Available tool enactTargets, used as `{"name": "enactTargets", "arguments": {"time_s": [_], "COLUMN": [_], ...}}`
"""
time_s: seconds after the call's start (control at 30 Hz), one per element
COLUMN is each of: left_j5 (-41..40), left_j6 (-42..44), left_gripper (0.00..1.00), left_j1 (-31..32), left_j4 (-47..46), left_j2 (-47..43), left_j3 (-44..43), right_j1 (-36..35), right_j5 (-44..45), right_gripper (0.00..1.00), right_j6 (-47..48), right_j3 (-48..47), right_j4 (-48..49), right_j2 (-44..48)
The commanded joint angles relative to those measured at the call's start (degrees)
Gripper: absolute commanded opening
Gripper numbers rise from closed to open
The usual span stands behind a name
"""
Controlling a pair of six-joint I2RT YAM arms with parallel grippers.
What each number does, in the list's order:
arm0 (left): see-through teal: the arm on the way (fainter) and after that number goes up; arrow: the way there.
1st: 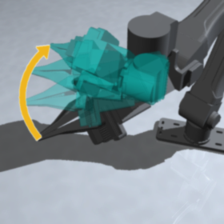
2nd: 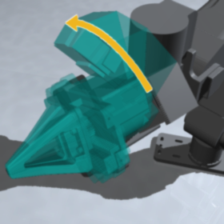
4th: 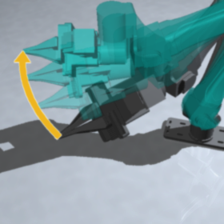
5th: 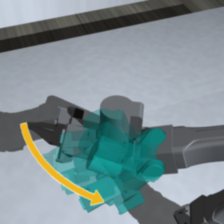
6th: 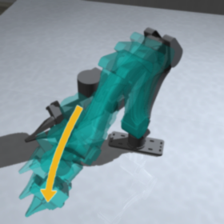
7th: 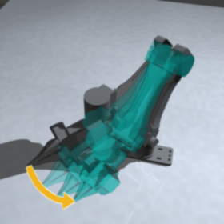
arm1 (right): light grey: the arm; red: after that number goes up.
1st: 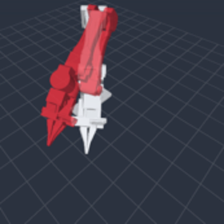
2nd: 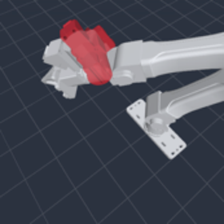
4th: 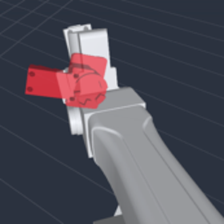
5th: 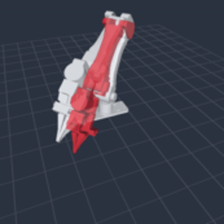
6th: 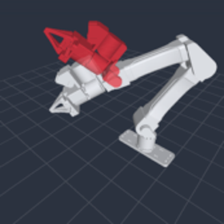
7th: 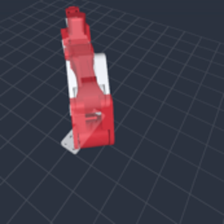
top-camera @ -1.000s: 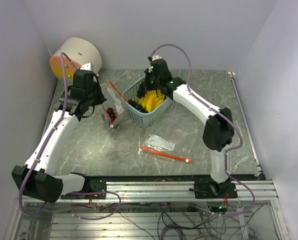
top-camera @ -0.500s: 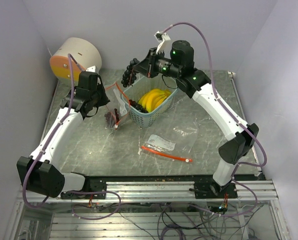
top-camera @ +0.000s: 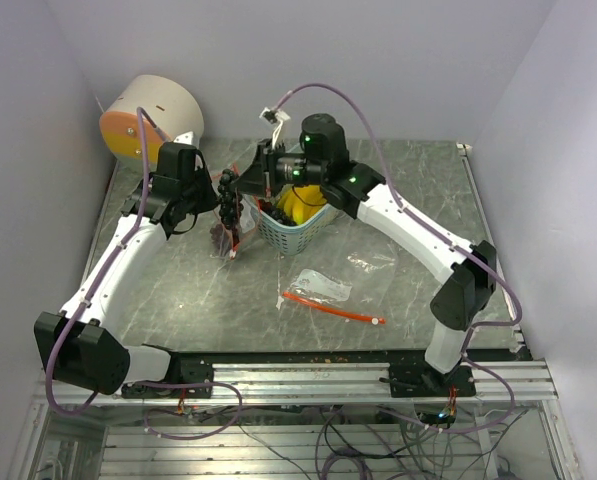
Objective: Place the food in the zip-top bag and seal the zipper
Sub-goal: Place the fake fruit in the zipper food storage bag.
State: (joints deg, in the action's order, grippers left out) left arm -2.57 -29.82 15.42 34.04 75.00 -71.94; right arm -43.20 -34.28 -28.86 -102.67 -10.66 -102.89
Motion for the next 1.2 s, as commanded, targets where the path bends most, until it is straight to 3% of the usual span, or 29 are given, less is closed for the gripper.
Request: {"name": "enactTargets", "arguments": {"time_s": [0.0, 0.1, 0.23, 0.27, 0.37, 0.47, 0.57, 0.67, 0.8, 0.93, 1.17], "left_j5": [1.61, 1.76, 2.00, 2.09, 2.51, 2.74, 2.47, 1.47, 0.79, 0.80, 1.43], "left_j6": [0.42, 0.55, 0.80, 0.82, 0.59, 0.56, 0.93, 1.61, 2.03, 2.35, 2.40], "left_gripper": [0.07, 0.07, 0.07, 0.07, 0.07, 0.07, 0.07, 0.07, 0.07, 0.07, 0.07], "left_j1": [-0.39, -0.39, -0.39, -0.39, -0.39, -0.41, -0.45, -0.48, -0.54, -0.57, -0.74], "left_j4": [-0.70, -0.03, 0.41, 0.41, 0.19, 0.07, 0.48, 1.12, 1.63, 1.94, 1.21], "left_j2": [-1.58, -2.03, -2.32, -2.27, -2.06, -1.89, -1.92, -1.88, -1.88, -1.62, -1.61], "left_j3": [-1.63, -2.45, -3.49, -3.67, -3.90, -3.73, -3.61, -3.45, -3.83, -5.00, -4.97], "right_j1": [-1.28, -1.27, -1.34, -1.55, -2.20, -2.47, -2.29, -1.75, 3.67, 9.84, 10.20], "right_j5": [4.57, 10.62, 11.16, 11.30, 13.41, 15.14, 18.08, 22.58, 23.91, 21.92, 19.50], "right_gripper": [0.00, 0.00, 0.01, 0.05, 0.27, 0.57, 0.72, 0.99, 1.00, 0.93, 0.81], "right_j6": [2.83, 4.86, 7.10, 7.37, 8.26, 8.84, 9.38, 9.73, 5.55, 1.34, 5.45], "right_j3": [0.50, 1.31, -0.77, -1.35, -2.52, -2.73, -1.46, -0.01, -0.72, -0.74, -7.98], "right_j4": [-2.52, -5.71, -9.19, -9.77, -11.16, -11.01, -9.19, -8.11, -12.12, -17.66, -32.10], "right_j2": [-2.28, -3.15, -6.00, -6.61, -7.49, -6.61, -3.56, 0.10, 0.23, -1.92, -12.74]}}
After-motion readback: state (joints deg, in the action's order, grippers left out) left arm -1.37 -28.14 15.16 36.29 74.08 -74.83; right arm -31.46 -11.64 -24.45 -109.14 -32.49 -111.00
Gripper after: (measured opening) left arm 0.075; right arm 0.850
